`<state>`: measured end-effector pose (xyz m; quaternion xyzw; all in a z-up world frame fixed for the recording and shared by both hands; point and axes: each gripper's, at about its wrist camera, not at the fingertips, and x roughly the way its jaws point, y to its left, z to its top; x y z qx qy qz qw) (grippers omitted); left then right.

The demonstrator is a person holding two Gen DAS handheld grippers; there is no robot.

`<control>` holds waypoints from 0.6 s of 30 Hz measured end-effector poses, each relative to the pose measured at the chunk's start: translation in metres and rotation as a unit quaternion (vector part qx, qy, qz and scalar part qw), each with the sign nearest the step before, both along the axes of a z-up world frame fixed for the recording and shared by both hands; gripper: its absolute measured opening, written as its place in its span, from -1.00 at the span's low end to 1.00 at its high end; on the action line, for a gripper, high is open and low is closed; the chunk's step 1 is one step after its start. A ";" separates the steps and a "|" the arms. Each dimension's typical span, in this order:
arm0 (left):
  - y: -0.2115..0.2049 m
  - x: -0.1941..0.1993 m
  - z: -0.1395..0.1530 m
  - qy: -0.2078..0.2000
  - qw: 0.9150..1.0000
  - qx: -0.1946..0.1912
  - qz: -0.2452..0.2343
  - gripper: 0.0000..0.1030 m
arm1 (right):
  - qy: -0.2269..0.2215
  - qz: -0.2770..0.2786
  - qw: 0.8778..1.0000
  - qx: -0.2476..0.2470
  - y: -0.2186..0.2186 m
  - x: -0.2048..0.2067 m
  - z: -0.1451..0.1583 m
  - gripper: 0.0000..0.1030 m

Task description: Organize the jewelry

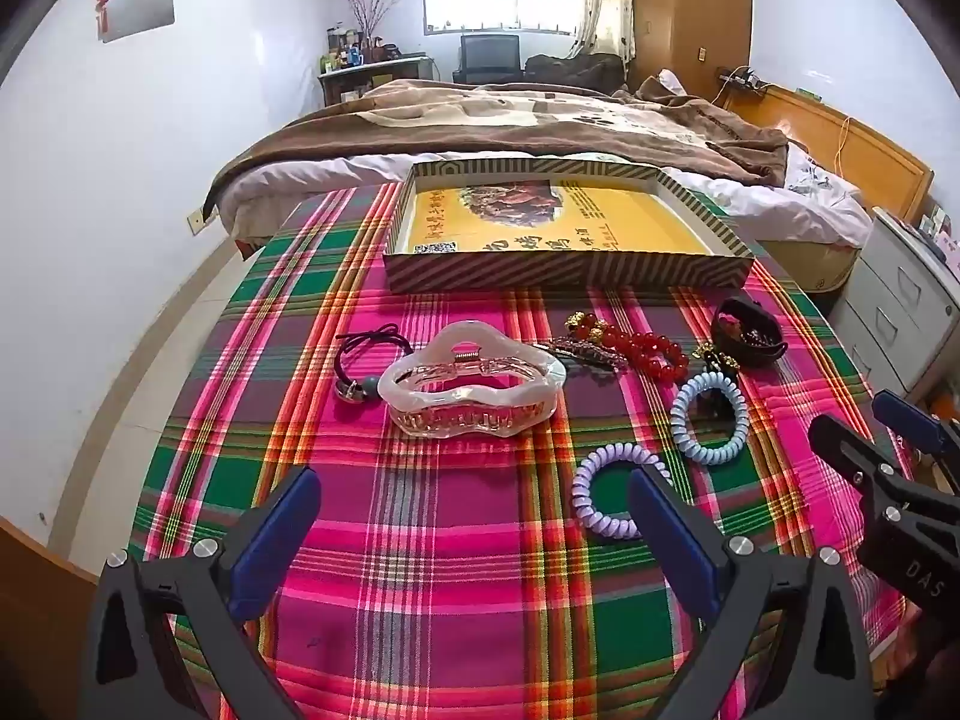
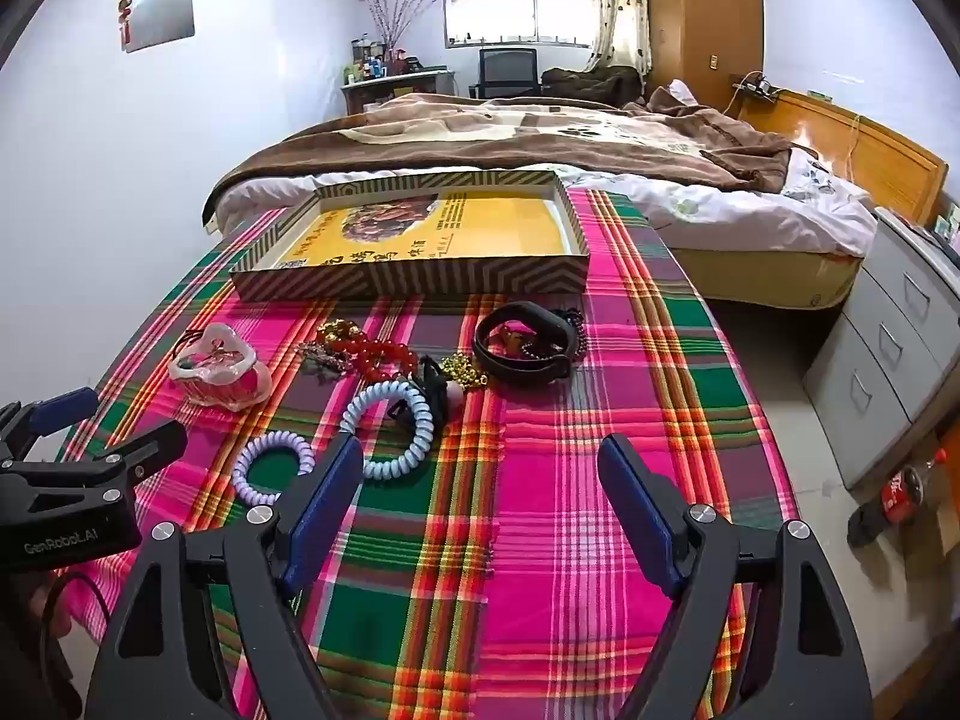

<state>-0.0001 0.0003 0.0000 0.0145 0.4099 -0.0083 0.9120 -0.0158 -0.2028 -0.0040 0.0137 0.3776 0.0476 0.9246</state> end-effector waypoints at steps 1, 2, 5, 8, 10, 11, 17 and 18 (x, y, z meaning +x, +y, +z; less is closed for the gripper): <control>0.000 0.000 0.000 0.000 1.000 0.000 0.000 0.99 | 0.000 -0.001 1.000 0.000 0.000 0.000 0.000 0.57; 0.001 0.000 0.000 0.000 1.000 0.000 0.000 0.99 | 0.000 -0.001 1.000 0.001 -0.001 0.000 0.000 0.57; 0.004 0.000 -0.001 0.004 1.000 -0.002 0.000 0.99 | -0.001 -0.003 1.000 0.002 -0.001 0.000 0.000 0.57; 0.008 -0.001 -0.002 0.007 1.000 -0.004 0.002 0.99 | -0.004 -0.006 1.000 0.006 -0.007 -0.005 0.002 0.57; -0.001 0.002 -0.006 0.012 1.000 0.005 0.004 0.99 | -0.004 -0.006 1.000 0.006 -0.005 -0.003 0.002 0.57; -0.001 0.002 -0.006 0.012 1.000 0.005 0.004 0.99 | -0.004 -0.006 1.000 0.006 -0.004 -0.002 0.002 0.57; 0.002 0.005 -0.007 0.009 1.000 0.003 0.009 0.99 | -0.005 -0.008 1.000 0.009 -0.002 -0.001 0.001 0.57; 0.002 0.004 -0.007 0.009 1.000 0.003 0.010 0.99 | -0.005 -0.008 1.000 0.008 -0.002 0.000 0.001 0.57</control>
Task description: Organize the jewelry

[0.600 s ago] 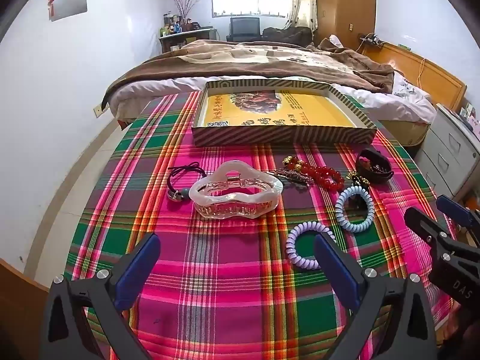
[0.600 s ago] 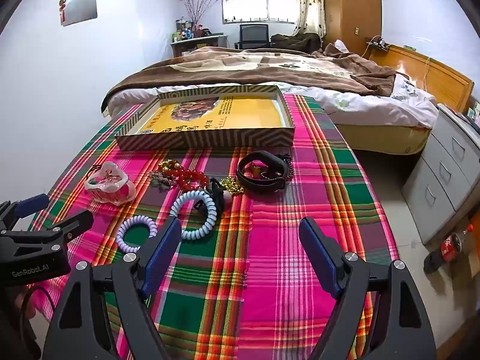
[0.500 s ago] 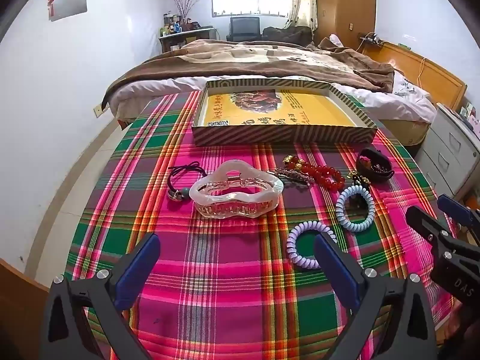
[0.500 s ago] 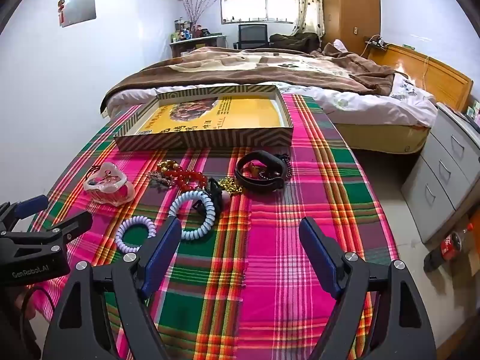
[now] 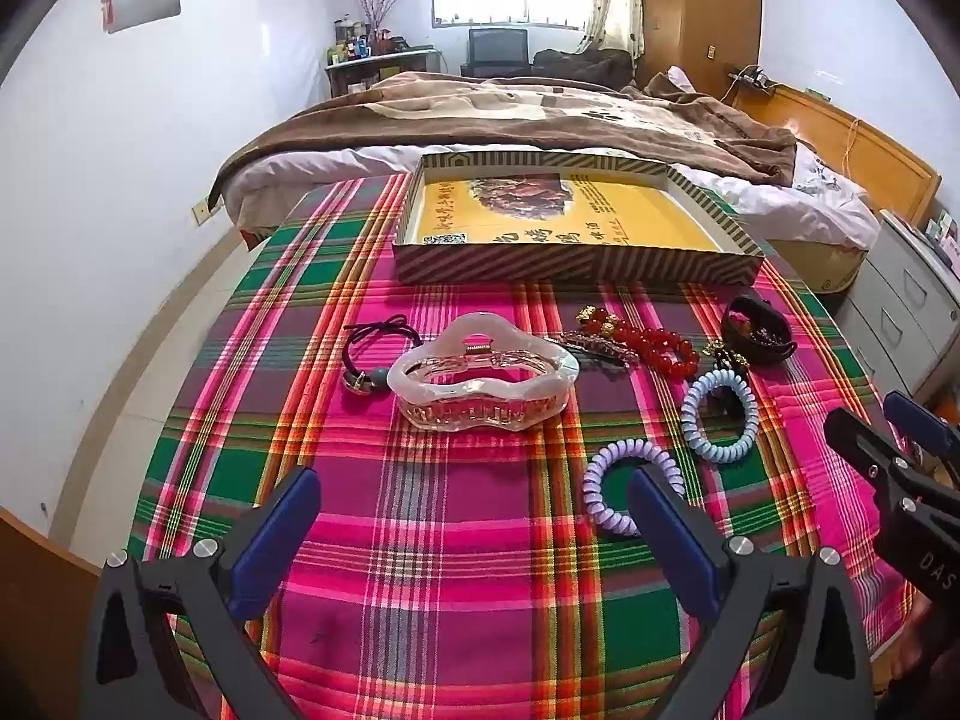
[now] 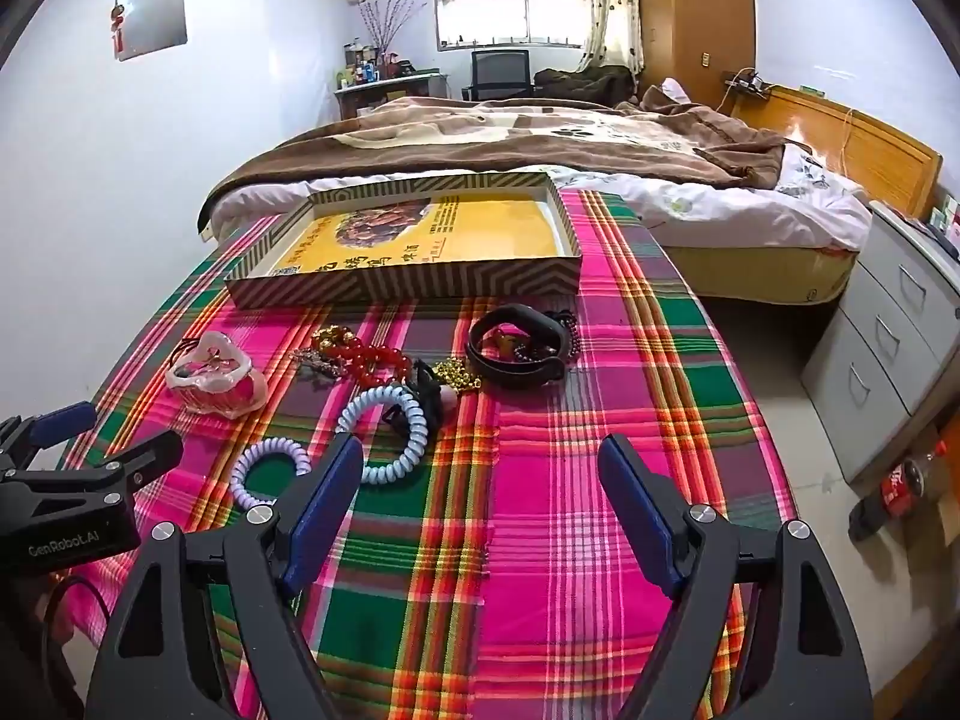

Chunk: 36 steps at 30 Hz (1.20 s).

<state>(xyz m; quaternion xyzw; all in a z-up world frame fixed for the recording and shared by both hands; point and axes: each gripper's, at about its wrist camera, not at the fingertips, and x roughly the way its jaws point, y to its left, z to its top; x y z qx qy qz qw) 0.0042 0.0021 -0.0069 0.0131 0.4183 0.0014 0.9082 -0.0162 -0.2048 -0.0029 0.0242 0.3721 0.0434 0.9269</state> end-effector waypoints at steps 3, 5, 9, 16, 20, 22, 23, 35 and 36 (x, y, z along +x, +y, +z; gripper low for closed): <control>0.001 0.000 0.001 -0.001 1.000 -0.001 0.001 0.99 | 0.001 0.001 1.000 0.001 0.000 0.000 0.000 0.57; 0.000 0.000 0.001 -0.003 1.000 -0.001 0.001 0.99 | 0.000 0.000 1.000 0.000 0.001 0.000 0.000 0.57; 0.001 -0.002 0.003 -0.006 1.000 -0.005 -0.002 0.99 | 0.001 -0.003 1.000 0.002 0.001 0.000 0.000 0.57; 0.001 -0.006 0.011 -0.022 1.000 0.003 0.001 0.99 | 0.000 0.000 1.000 0.001 0.005 0.000 0.001 0.57; 0.000 -0.006 0.013 -0.026 1.000 0.006 0.000 0.99 | -0.001 0.000 1.000 0.003 0.006 0.000 0.001 0.57; 0.000 -0.006 0.013 -0.026 1.000 0.007 0.001 0.99 | 0.000 0.000 1.000 0.003 0.006 0.000 0.001 0.57; 0.000 -0.006 0.014 -0.027 1.000 0.007 0.001 0.99 | 0.000 0.000 1.000 0.003 0.006 -0.001 0.001 0.57; 0.001 -0.007 0.015 -0.025 1.000 0.006 0.003 0.99 | -0.001 -0.001 1.000 0.003 0.007 0.000 0.001 0.57; 0.002 -0.007 0.016 -0.024 1.000 0.006 0.003 0.99 | -0.001 -0.001 1.000 0.003 0.007 0.000 0.001 0.57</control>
